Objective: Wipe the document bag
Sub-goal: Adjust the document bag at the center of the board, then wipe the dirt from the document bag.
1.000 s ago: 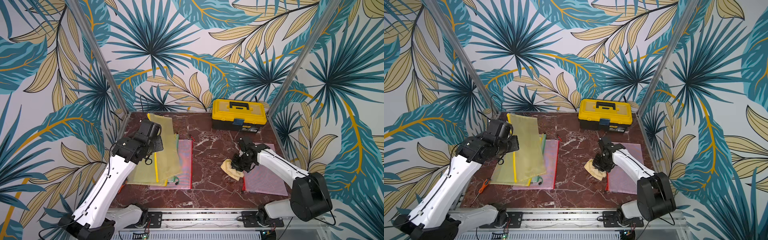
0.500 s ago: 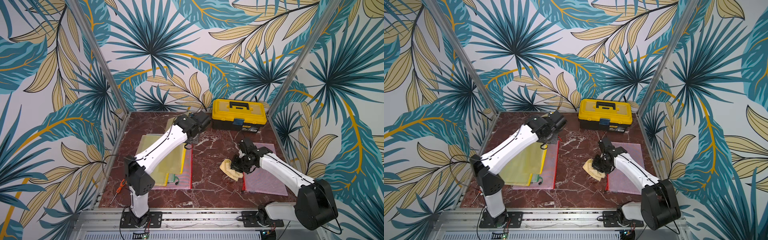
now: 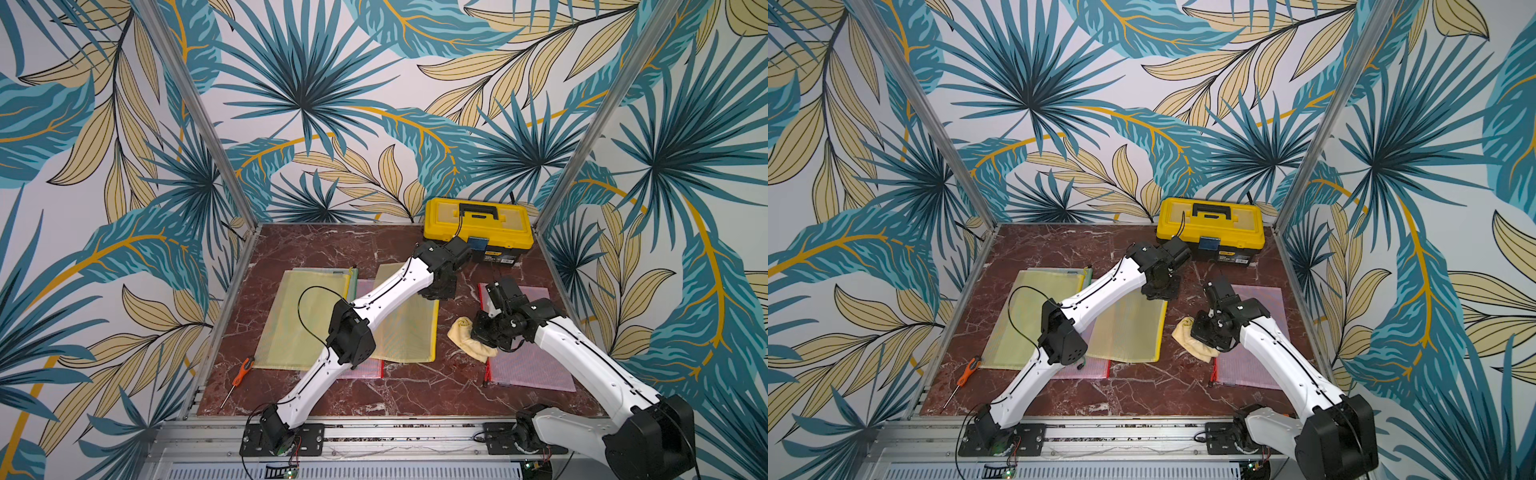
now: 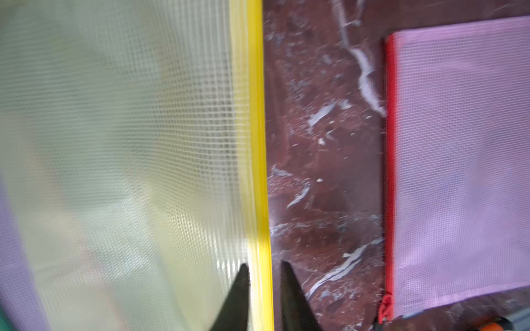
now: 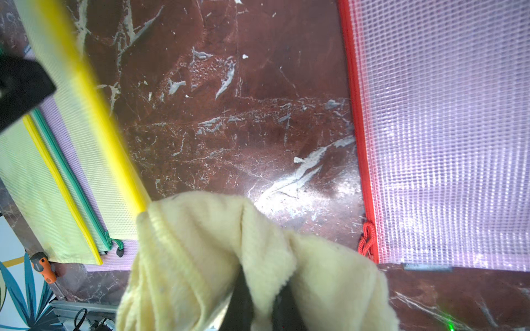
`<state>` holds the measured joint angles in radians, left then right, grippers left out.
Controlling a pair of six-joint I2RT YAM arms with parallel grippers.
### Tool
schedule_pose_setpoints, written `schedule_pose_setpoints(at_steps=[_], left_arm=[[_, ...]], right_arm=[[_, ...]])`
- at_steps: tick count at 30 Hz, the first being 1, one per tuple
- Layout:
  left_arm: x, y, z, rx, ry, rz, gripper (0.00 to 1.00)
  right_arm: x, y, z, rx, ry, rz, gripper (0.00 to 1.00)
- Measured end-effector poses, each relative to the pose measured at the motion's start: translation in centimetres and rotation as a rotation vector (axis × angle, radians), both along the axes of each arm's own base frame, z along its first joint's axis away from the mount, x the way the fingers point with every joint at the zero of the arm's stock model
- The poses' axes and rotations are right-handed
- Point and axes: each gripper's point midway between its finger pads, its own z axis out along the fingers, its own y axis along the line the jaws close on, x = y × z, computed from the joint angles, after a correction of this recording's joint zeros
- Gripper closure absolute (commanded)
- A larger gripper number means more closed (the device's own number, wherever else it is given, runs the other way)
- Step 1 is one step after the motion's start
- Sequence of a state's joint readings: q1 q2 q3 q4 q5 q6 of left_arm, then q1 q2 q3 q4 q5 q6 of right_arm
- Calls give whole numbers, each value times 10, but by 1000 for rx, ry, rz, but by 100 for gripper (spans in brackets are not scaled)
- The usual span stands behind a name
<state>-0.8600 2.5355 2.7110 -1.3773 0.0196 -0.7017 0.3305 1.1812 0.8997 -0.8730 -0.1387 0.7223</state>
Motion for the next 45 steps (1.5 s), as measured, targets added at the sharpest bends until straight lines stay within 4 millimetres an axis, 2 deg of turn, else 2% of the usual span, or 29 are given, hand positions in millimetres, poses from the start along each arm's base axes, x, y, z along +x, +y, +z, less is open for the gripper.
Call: schedule_pose_setpoints(at_steps=[1, 2, 5, 8, 10, 13, 16, 19, 21, 26, 29, 37, 42, 45], left_arm=[[2, -4, 2, -30, 7, -3, 27], [4, -7, 4, -53, 13, -4, 20], [13, -2, 8, -89, 25, 1, 14], [24, 24, 8, -63, 27, 16, 13], [26, 51, 7, -30, 32, 28, 13], [29, 103, 11, -17, 28, 60, 13], [26, 157, 10, -101, 38, 108, 12], [24, 210, -1, -166, 47, 163, 13], [23, 228, -13, -194, 47, 158, 13], [2, 218, -41, -384, 97, 66, 15], [-6, 223, -54, -493, 134, 69, 19], [7, 226, -60, -565, 94, 53, 25], [4, 225, -88, -561, 150, 60, 31], [3, 225, -90, -573, 154, 58, 35]], right_arm=[[-2, 4, 0, 0, 2, 13, 100], [-3, 8, -1, 0, 4, 26, 100], [-5, 21, -2, -9, 14, 61, 100], [2, 37, -4, -15, 27, 100, 100], [12, 47, -11, -22, 43, 117, 100], [28, 58, -37, -48, 92, 130, 100], [36, 60, -65, -89, 157, 139, 100], [39, 60, -80, -104, 190, 147, 100], [41, 61, -83, -106, 198, 152, 100], [46, 65, -84, -95, 192, 153, 100], [46, 65, -84, -92, 194, 153, 100], [46, 65, -84, -92, 194, 153, 100], [46, 65, -84, -92, 195, 153, 100], [45, 66, -84, -88, 197, 153, 100]])
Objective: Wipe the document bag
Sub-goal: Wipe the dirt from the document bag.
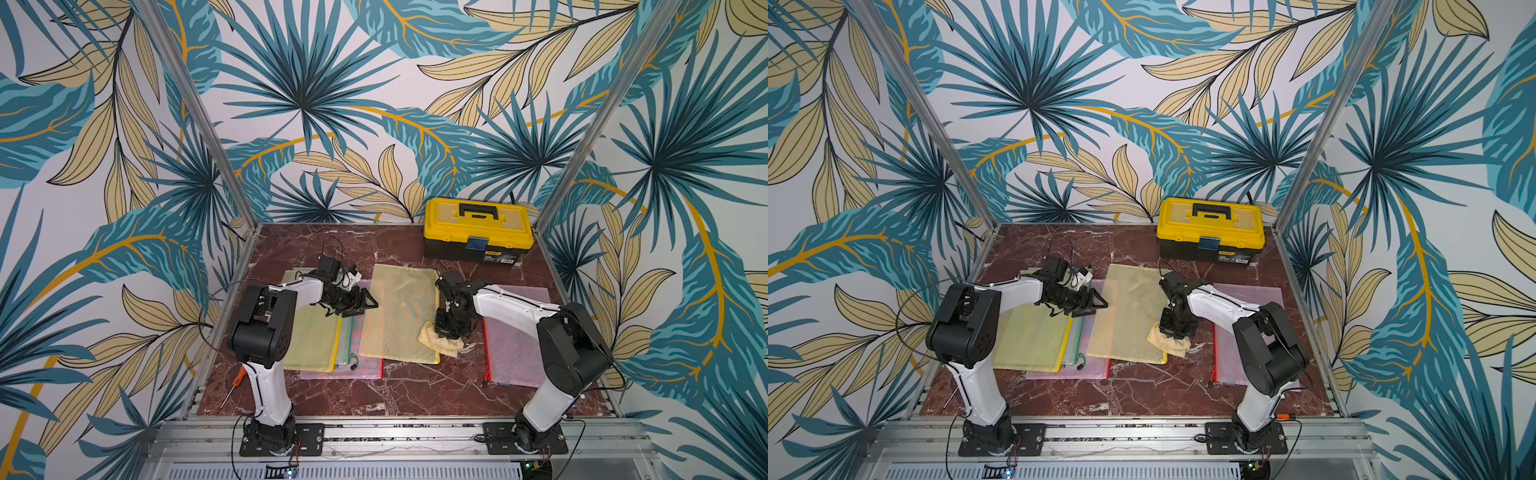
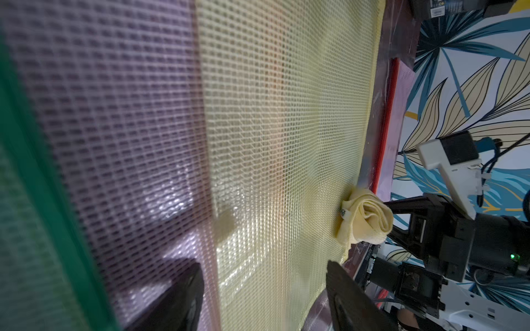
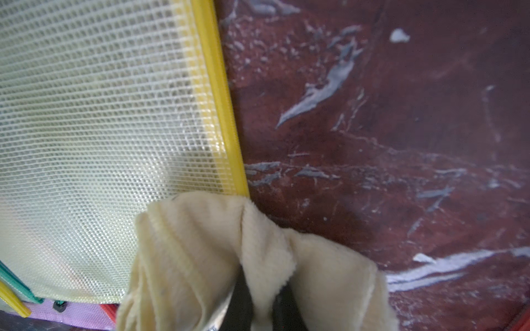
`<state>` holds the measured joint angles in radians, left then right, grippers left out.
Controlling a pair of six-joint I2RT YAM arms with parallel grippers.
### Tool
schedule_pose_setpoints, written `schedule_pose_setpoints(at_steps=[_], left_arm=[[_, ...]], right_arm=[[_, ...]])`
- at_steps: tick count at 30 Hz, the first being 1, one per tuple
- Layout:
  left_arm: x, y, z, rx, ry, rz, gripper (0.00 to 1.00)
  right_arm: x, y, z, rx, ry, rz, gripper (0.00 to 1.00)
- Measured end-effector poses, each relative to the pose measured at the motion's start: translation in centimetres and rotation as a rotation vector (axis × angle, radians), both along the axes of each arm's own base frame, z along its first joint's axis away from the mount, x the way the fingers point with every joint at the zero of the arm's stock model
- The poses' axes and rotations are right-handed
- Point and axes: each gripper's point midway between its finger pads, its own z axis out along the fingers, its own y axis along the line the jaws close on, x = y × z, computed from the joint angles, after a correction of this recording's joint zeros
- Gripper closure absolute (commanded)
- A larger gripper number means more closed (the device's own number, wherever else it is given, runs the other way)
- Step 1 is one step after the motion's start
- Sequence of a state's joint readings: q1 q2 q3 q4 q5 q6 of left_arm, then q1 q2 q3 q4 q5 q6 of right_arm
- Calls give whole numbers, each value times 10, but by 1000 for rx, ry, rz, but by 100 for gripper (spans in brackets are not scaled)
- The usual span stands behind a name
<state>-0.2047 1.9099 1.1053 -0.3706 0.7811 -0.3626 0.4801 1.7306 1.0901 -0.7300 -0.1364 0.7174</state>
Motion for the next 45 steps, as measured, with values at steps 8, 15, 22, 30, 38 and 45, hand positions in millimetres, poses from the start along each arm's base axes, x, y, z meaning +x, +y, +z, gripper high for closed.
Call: schedule_pose_setpoints(at_steps=[8, 15, 22, 30, 38, 45], left_arm=[[-10, 0, -8, 11, 24, 2, 62], [-12, -1, 17, 9, -11, 27, 84], [-20, -16, 20, 22, -11, 6, 97], [-54, -35, -4, 92, 39, -50, 100], [-86, -47, -25, 158, 85, -93, 100], [-92, -48, -25, 171, 68, -94, 100]], right_arm=[[-1, 1, -1, 6, 5, 1, 100], [-1, 1, -3, 5, 11, 3, 100], [6, 3, 11, -1, -3, 30, 100], [37, 32, 53, 57, -103, 72, 100], [64, 90, 24, 82, -58, 150, 100], [93, 114, 6, 78, -49, 157, 100]])
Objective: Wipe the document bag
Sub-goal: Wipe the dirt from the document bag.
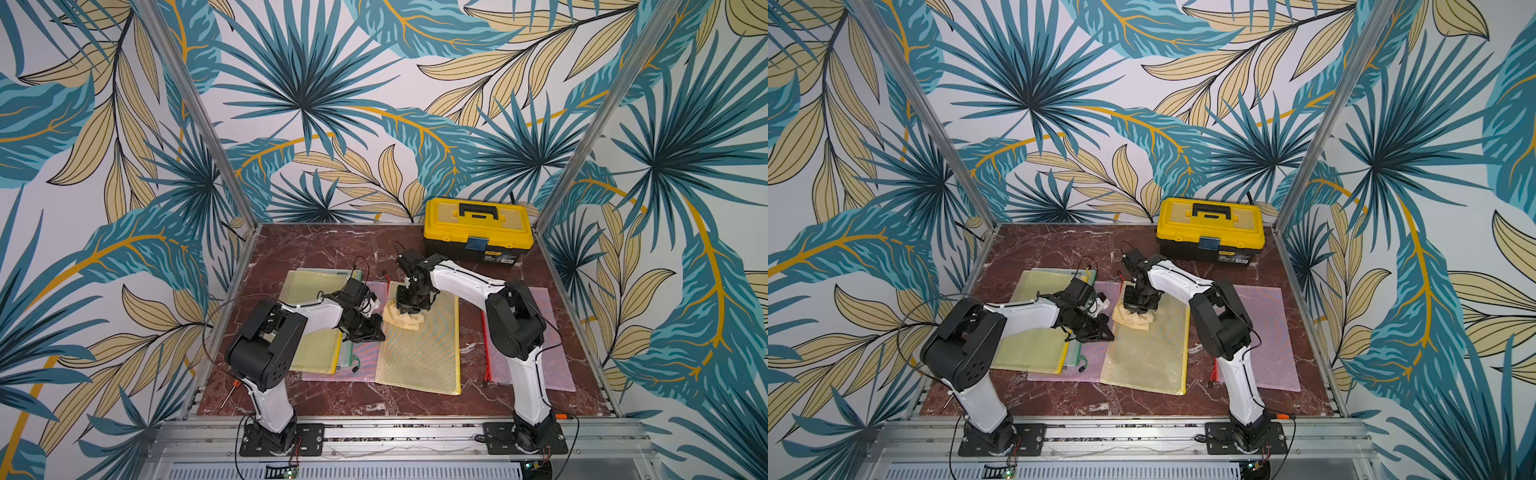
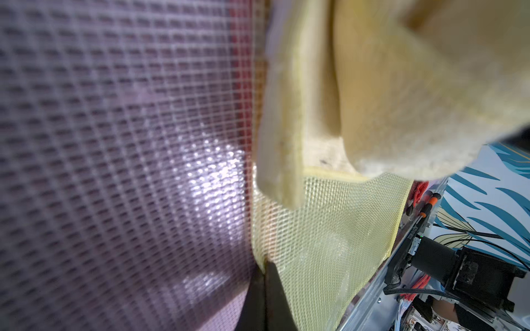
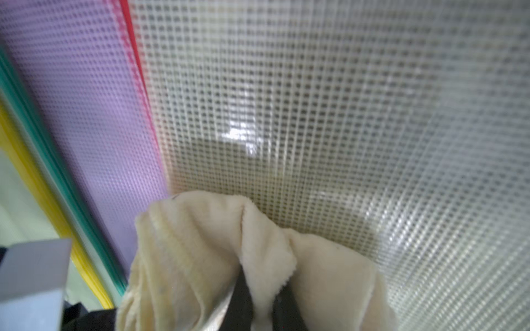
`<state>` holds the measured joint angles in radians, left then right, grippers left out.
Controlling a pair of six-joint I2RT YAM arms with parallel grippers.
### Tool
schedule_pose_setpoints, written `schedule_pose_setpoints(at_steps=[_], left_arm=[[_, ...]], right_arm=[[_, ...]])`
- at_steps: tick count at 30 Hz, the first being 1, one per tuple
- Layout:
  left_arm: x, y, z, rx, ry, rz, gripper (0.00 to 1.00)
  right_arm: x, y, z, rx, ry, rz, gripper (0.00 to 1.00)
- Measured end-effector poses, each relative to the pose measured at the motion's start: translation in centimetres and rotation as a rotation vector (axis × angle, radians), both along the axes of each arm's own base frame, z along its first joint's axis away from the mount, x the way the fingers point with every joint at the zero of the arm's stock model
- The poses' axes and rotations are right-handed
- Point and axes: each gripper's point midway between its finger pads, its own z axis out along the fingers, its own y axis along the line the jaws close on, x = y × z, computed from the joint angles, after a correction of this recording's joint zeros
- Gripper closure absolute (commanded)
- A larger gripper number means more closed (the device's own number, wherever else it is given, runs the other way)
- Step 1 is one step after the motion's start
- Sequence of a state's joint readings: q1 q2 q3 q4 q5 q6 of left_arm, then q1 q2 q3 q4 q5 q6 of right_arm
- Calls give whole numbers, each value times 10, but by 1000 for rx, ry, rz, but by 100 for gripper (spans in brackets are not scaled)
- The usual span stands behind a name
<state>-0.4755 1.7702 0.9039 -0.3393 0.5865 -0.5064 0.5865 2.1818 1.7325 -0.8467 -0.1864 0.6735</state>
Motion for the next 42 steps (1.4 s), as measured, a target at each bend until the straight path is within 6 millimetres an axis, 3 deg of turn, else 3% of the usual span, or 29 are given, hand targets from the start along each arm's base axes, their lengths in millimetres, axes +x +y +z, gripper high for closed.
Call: schedule_pose_setpoints(at_steps=[5, 8, 12, 15, 20, 22, 25, 31, 33, 35, 37, 39, 42], left_arm=[[-1, 1, 0, 4, -5, 1, 100], [-1, 1, 0, 6, -6, 2, 100], [0, 2, 0, 12, -7, 10, 100], [1, 2, 0, 14, -1, 20, 100], [3, 2, 0, 26, 11, 41, 100], [4, 3, 0, 32, 12, 47, 100], [6, 3, 1, 36, 9, 55, 100], [10, 4, 1, 45, 4, 71, 100], [11, 4, 1, 48, 2, 76, 100], [13, 4, 2, 51, -3, 81, 100], [16, 3, 4, 50, -9, 87, 100], [20, 2, 6, 47, -11, 94, 100], [25, 0, 6, 45, -14, 101, 100]], right_arm=[[43, -5, 2, -21, -39, -46, 100], [67, -33, -2, -74, -44, -95, 100], [73, -68, -4, -132, -18, -142, 100], [59, -63, -5, -150, -6, -116, 100], [0, -18, -10, -117, 22, 4, 100], [-23, -16, -11, -86, 34, 10, 100], [-38, -49, -12, -52, 67, -64, 100], [-21, -171, -6, -78, 67, -352, 100], [-17, -189, 0, -102, 45, -386, 100], [-16, -183, 5, -99, 27, -371, 100], [-19, -162, 5, -92, 18, -318, 100], [-23, -128, 3, -83, 15, -241, 100], [-32, -62, -7, -33, 16, -110, 100]])
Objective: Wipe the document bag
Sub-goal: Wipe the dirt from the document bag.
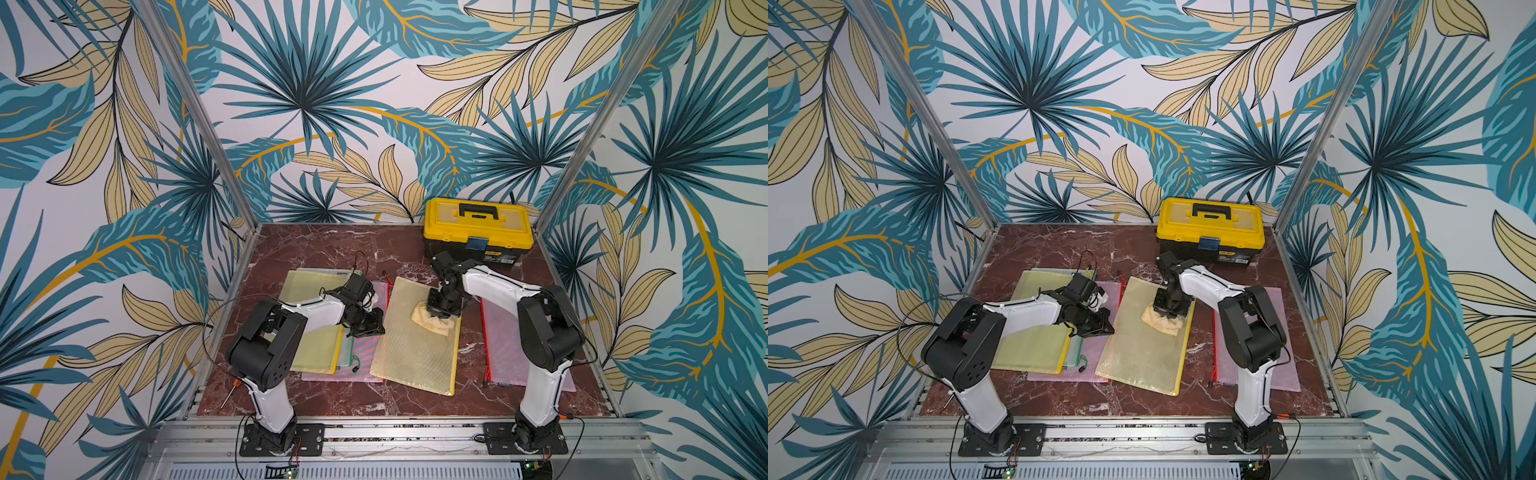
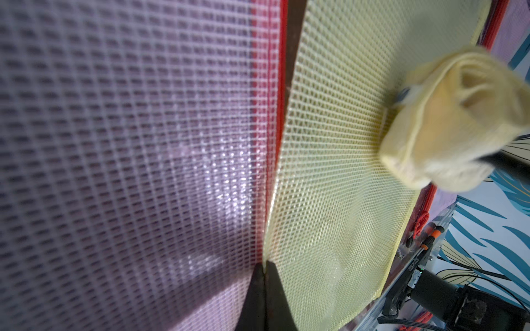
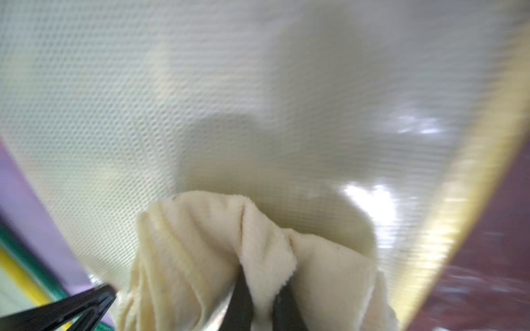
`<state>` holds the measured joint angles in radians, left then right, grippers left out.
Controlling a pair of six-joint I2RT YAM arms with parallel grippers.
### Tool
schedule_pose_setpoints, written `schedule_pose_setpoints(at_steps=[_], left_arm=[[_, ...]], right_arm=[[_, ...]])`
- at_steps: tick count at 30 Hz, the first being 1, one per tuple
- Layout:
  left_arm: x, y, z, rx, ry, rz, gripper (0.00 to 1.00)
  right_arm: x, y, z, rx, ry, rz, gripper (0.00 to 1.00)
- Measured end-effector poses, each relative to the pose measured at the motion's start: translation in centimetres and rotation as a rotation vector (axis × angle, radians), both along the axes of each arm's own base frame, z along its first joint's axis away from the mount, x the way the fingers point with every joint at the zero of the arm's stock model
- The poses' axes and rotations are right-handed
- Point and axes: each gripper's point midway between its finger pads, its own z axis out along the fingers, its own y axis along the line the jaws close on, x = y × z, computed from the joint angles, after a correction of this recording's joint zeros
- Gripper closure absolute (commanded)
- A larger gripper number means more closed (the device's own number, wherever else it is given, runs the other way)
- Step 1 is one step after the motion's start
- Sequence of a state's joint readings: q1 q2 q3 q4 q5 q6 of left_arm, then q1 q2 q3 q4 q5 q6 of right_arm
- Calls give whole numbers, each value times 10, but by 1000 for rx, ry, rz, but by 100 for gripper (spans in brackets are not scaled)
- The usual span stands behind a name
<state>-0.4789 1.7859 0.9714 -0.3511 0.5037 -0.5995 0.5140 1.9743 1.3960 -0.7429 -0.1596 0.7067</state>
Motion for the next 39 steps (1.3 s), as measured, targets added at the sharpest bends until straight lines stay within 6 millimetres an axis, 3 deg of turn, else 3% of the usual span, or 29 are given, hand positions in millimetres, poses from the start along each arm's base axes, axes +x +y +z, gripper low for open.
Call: schedule_pose_setpoints(at_steps=[3, 6, 7, 13, 15, 17, 19, 24, 26, 28, 31, 36, 38, 39], left_arm=[[0, 1, -2, 8, 8, 11, 100], [1, 2, -2, 13, 11, 23, 100], [1, 2, -2, 15, 10, 26, 100], [5, 3, -1, 22, 2, 48, 100], [8, 2, 1, 21, -7, 53, 100], [13, 1, 5, 18, -21, 60, 100], [19, -2, 10, 10, -39, 66, 100], [32, -6, 20, -8, -75, 84, 100], [33, -6, 20, -6, -78, 94, 100], [34, -5, 20, -2, -76, 102, 100], [36, -4, 20, -3, -77, 111, 100], [38, -1, 17, -7, -73, 136, 100], [39, 3, 15, -9, -69, 154, 100], [39, 5, 13, -11, -65, 165, 100]], right_arm=[[-13, 34, -7, 46, 12, 59, 100], [-13, 25, -8, 79, 15, 32, 100], [-13, 18, -8, 85, 15, 15, 100], [-18, -82, -5, 12, 35, -181, 100], [-22, -90, -2, -13, 33, -193, 100], [-26, -77, 0, -24, 24, -154, 100], [-33, -50, 1, -25, 21, -91, 100], [-46, 46, -1, 53, 7, 76, 100], [-50, 66, -6, 83, 19, 99, 100], [-50, 68, -7, 96, 28, 97, 100], [-46, 48, -8, 107, 30, 54, 100], [-49, -55, -5, 29, 46, -149, 100], [-54, -76, -1, -10, 47, -191, 100], [-56, -76, 1, -18, 45, -186, 100]])
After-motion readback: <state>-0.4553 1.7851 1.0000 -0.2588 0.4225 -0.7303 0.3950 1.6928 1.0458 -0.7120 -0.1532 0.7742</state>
